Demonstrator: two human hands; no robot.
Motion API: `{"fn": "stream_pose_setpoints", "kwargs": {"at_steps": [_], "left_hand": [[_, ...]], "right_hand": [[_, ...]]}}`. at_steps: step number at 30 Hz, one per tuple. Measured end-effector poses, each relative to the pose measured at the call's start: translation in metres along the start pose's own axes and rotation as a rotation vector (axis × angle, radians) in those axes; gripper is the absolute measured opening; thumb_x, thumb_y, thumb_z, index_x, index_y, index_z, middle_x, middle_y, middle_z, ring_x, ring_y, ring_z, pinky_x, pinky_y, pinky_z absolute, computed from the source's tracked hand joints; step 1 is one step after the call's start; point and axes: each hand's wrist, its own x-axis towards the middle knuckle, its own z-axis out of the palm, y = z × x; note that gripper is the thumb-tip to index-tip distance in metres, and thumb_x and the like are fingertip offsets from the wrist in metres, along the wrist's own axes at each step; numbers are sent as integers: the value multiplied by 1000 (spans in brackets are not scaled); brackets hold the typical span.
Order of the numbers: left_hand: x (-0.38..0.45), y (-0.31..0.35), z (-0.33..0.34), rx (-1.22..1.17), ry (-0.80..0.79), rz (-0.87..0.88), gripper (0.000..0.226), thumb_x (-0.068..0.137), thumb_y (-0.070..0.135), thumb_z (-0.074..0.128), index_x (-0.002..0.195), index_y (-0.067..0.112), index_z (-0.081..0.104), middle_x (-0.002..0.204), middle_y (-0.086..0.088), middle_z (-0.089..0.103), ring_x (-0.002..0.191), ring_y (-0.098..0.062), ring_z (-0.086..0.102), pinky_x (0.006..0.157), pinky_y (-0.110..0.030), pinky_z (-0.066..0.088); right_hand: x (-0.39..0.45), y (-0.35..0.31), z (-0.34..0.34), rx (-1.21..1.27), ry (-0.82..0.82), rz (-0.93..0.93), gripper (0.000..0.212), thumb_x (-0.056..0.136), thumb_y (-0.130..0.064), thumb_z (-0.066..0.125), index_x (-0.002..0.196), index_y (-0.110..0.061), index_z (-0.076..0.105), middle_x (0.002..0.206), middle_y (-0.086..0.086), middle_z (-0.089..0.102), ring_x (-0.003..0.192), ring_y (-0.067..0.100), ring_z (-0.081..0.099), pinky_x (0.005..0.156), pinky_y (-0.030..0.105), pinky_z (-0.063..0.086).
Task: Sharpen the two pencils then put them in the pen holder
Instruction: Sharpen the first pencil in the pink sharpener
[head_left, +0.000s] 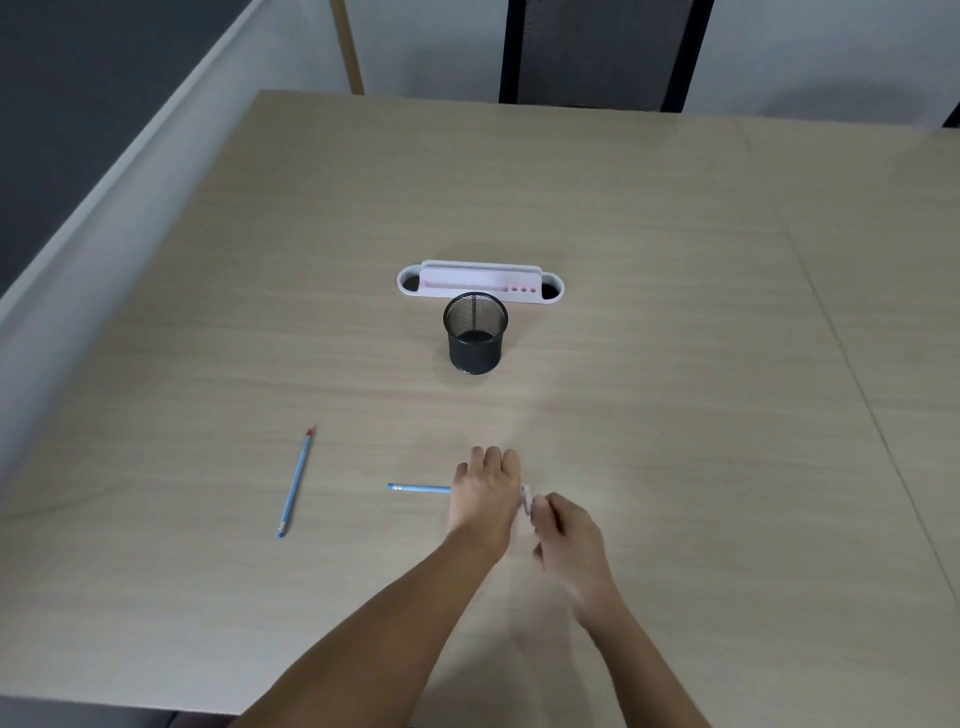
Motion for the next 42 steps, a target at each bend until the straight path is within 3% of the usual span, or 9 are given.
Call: {"fn": "stream_pose_setpoints", "kwargs": {"at_steps": [4,8,13,17,23,28,32,35,42], "left_hand": [[0,0,-6,36,66,1,43,33,23,78,66,15,52,57,0,53,55,-18,52,41,-25,35],[-2,1,-4,39,57,-27,58,17,18,81,69,18,56,59,3,54,57,-17,54,42,-23,36],[0,2,-5,37,26,-42,57,15,13,80,64,17,50,56,3,50,56,-18,51,42,-23,33],[2,0,-2,6,1,-34,55,22,17,79,67,16,46,57,1,50,56,-19,50,43,-24,32],[-1,-1,-2,38,58,12,47,32,23,82,67,16,51,58,1,53,57,-18,52,43,-25,35],[-2,0,-7,59,78,-20,50,18,11,75,63,18,53,55,4,51,54,-16,51,41,-22,30],[-2,2,-7,58,60,-34,55,13,9,76,62,17,52,54,3,49,53,-16,50,42,-22,28],[-1,1,-6,47,21,-9,54,21,21,82,64,17,51,56,3,50,55,-16,50,42,-24,31],[0,-1,-1,16,35,9,61,22,21,83,70,16,46,61,1,53,59,-18,53,44,-24,35]], "right_hand": [[45,-19,-5,-6,77,-28,40,91,-31,47,57,-8,48,53,6,49,49,21,47,53,30,38],[87,-9,12,-34,86,143,26,85,-27,58,60,-22,53,59,0,57,59,23,54,57,27,39],[40,24,26,-91,119,105,37,87,-14,47,51,-18,37,49,2,46,50,17,38,49,32,27],[-4,15,16,-2,106,30,48,98,-33,42,52,-23,34,45,-5,39,47,11,38,51,28,32],[43,-20,-2,55,107,-30,41,94,-26,45,62,0,48,54,16,52,48,19,47,50,30,37],[77,5,18,16,113,171,29,87,-31,54,59,-22,49,56,2,57,49,23,51,51,28,41],[30,23,29,-96,149,112,39,89,-17,44,51,-23,37,50,-1,47,49,18,40,51,32,32],[-4,18,22,-64,151,23,48,98,-30,41,51,-26,32,44,-3,34,46,12,33,53,33,30],[45,-18,1,80,127,16,37,89,-32,45,60,-8,47,56,10,52,52,21,47,55,31,39]]}}
